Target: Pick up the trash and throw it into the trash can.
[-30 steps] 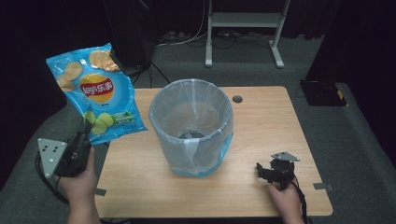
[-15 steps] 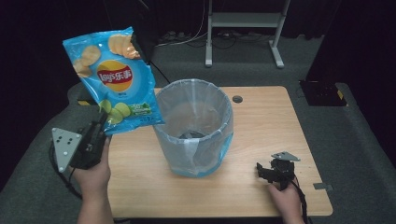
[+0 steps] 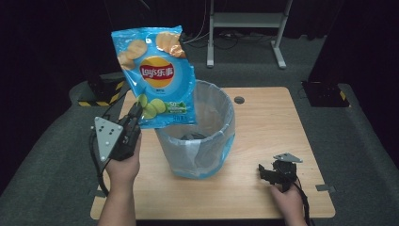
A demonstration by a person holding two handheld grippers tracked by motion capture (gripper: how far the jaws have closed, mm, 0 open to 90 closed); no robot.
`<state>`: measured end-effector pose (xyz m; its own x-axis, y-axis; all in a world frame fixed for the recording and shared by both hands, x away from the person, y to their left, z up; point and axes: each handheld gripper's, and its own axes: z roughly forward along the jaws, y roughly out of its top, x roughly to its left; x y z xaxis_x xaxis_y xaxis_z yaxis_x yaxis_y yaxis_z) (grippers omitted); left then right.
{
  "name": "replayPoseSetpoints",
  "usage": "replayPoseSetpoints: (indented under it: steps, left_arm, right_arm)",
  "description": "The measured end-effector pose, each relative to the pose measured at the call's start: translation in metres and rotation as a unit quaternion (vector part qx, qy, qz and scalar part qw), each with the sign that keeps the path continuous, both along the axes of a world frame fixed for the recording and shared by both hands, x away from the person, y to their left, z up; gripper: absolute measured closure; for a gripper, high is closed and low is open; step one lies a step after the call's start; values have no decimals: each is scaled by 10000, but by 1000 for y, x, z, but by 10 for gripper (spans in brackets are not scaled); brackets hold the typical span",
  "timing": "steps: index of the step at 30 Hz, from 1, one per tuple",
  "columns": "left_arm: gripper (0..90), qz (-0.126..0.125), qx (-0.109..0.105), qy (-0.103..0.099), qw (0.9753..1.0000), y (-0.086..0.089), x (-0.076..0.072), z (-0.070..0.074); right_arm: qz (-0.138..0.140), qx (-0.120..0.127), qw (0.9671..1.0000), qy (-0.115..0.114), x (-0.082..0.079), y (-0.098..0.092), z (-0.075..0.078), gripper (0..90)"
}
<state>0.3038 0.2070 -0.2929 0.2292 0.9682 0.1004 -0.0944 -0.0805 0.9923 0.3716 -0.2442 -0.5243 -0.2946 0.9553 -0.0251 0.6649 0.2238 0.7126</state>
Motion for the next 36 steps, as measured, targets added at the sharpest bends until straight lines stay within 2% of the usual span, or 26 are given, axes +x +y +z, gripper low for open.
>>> replayPoseSetpoints:
  steps: [8, 14, 19, 31, 32, 33, 35, 36]
  left_arm:
    - [886, -214, 26, 43, 9998, -25, 16, -1]
    - [883, -277, 76, 61, 9996, -37, 25, 1]
    - [883, -282, 84, 75, 9995, -42, 33, 3]
    - [882, -240, 134, 89, 9996, -47, 41, 2]
    - [871, -224, 216, 110, 9995, -48, 42, 1]
    - [797, -244, 266, 158, 9992, -48, 43, 1]
    - [578, -156, 318, 234, 9991, -47, 43, 1]
    - [504, -113, 338, 267, 9990, -46, 43, 0]
  right_arm:
    - [12, 15, 10000, 3, 0, 0, 0, 148]
    - [16, 3, 10000, 4, 0, 0, 0, 148]
    - [23, 5, 10000, 4, -1, 0, 0, 148]
    - [35, 10, 10000, 6, -1, 0, 0, 148]
    - [37, 10, 10000, 8, -1, 0, 0, 148]
    - [38, 11, 10000, 7, -1, 0, 0, 148]
    - [38, 11, 10000, 7, -1, 0, 0, 147]
    - [41, 9, 10000, 6, -1, 0, 0, 148]
